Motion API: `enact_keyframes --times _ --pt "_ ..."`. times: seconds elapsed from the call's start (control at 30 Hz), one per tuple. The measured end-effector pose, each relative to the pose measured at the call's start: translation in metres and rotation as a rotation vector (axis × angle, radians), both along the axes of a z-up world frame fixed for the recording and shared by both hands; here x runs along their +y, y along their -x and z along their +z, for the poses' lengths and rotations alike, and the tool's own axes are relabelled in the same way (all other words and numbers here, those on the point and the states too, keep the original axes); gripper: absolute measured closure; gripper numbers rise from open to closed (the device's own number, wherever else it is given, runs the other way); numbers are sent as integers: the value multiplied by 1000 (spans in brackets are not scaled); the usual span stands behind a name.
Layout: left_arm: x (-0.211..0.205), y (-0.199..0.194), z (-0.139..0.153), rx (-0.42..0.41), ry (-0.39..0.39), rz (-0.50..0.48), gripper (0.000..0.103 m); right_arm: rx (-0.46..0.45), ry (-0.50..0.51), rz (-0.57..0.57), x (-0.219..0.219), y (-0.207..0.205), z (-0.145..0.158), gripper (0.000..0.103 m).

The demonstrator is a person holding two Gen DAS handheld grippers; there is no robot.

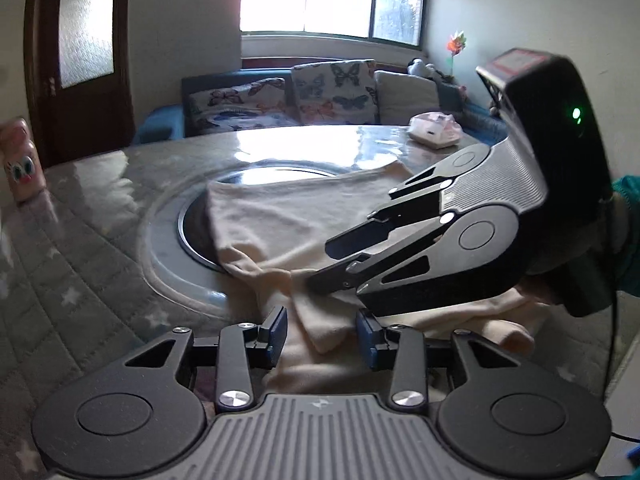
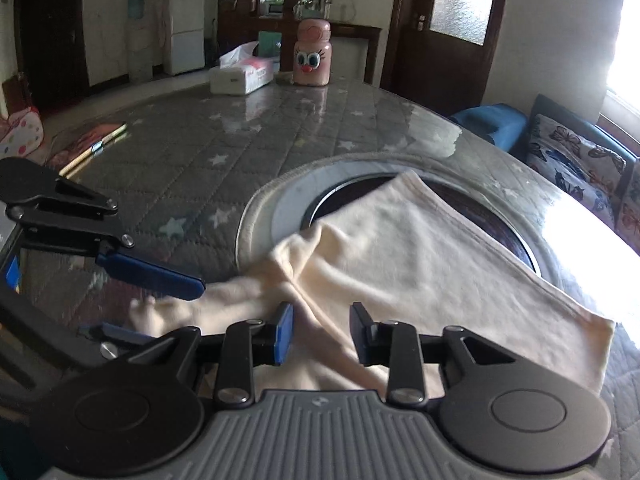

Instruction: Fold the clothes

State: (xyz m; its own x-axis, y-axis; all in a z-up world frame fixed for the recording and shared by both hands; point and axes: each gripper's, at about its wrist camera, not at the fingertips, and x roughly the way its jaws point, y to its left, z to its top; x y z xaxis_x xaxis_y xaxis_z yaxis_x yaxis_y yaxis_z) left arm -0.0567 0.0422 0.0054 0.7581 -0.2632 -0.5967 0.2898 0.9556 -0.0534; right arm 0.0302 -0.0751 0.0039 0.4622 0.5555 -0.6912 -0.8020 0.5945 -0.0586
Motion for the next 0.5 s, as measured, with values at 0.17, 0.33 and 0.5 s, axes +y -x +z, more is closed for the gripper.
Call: enact_keyframes --times 0.17,0.33,0.5 --pt "0 -7 7 -18 11 17 64 -15 -76 -78 -29 7 17 73" --pt "-6 -33 3 5 42 29 77 0 -63 -130 -55 25 14 82" --pt "-12 -50 -8 27 8 40 83 6 -64 -112 -51 30 3 82"
